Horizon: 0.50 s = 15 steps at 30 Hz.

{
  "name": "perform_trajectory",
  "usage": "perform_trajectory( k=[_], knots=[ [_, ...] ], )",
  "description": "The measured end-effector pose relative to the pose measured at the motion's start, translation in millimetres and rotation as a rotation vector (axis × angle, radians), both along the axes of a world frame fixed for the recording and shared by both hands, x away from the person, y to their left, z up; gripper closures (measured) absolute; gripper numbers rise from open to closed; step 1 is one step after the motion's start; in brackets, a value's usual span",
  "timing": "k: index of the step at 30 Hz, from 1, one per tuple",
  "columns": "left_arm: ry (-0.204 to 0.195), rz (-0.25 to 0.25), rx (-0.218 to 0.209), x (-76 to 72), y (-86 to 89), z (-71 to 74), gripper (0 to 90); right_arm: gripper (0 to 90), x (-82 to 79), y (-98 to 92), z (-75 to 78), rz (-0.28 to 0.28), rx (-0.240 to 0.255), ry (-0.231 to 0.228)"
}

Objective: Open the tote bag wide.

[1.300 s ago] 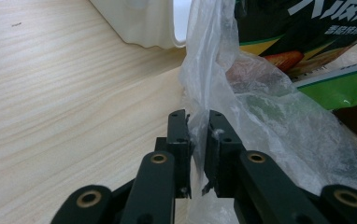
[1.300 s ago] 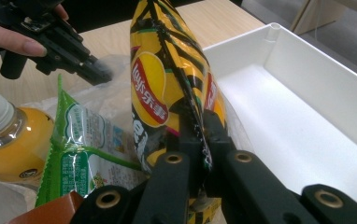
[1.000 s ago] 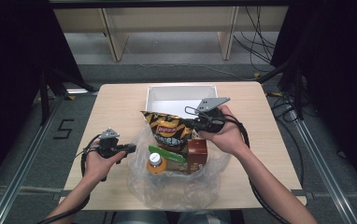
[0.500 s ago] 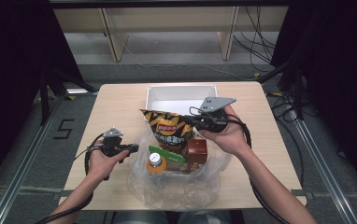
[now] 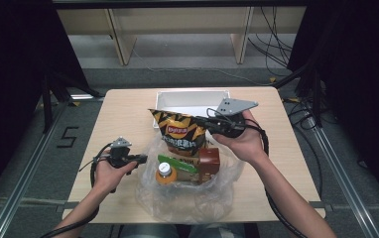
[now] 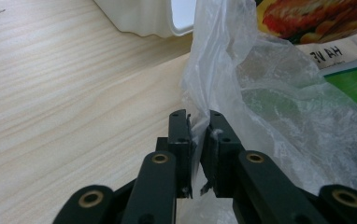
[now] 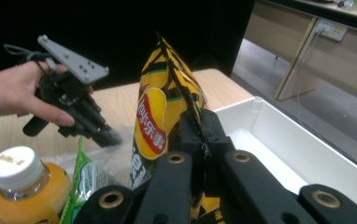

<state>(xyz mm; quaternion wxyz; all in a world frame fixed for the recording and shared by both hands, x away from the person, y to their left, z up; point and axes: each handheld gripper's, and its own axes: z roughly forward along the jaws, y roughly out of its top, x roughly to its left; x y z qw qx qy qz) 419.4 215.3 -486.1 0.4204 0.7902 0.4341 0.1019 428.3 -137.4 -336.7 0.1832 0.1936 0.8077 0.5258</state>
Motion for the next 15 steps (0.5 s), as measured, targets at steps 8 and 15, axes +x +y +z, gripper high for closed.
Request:
perform_trajectory(
  k=[8,15],
  knots=[
    [0.002,-0.002,0.007,-0.5,-1.2,-1.3,80.7,90.0,0.1,-3.2,8.1,-0.003,0.045,-0.029],
    [-0.003,-0.003,0.004,-0.7,-2.2,-1.1,80.7,90.0,0.1,-4.6,15.0,-0.009,0.086,-0.067]
  ],
)
